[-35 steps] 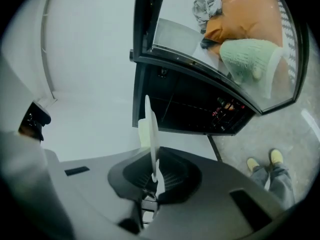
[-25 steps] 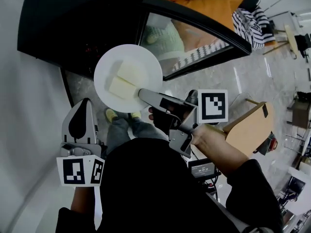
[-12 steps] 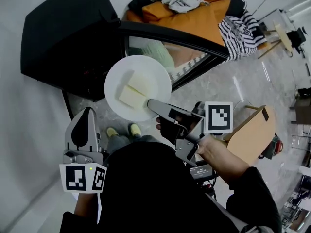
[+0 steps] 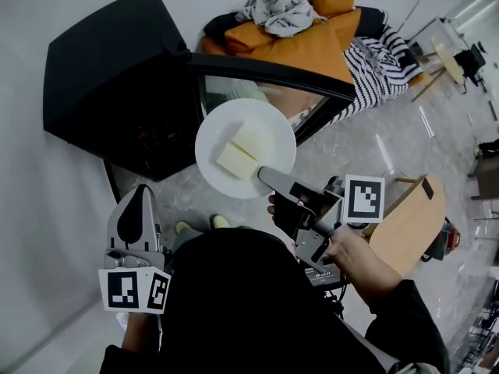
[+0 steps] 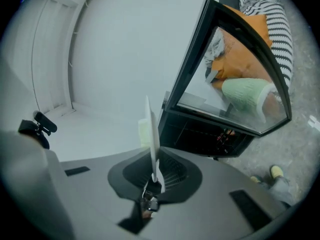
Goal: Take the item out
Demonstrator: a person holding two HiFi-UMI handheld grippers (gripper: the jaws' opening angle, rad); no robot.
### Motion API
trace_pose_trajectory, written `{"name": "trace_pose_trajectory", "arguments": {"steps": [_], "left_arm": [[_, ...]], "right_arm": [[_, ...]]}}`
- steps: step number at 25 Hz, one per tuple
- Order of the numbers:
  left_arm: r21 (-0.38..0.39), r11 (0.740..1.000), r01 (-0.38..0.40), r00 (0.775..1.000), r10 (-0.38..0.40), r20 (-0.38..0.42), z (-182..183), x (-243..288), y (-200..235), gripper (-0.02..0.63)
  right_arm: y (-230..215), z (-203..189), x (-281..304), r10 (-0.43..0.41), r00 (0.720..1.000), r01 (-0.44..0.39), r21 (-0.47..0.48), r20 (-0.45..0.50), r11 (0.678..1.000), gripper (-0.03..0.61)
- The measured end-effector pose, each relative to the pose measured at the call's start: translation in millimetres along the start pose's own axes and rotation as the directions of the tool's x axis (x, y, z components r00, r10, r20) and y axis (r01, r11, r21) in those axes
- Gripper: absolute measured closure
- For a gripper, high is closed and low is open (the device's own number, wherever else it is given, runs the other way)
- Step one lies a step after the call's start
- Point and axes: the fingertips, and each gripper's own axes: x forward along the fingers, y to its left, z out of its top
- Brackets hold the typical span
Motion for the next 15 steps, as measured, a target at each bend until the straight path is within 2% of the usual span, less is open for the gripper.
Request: {"name": "trace_pose_trajectory", "arguments": {"steps": [15], "left_arm": [[0.013,0.999,0.048,0.999,-0.048,-0.001,1.4,-4.7,-17.5,0.606]], "right_arm": [[-3.0,-2.8,-16.8,-0.030,0.998,0.031,-0.010,0.053,0.999,0.551]]}}
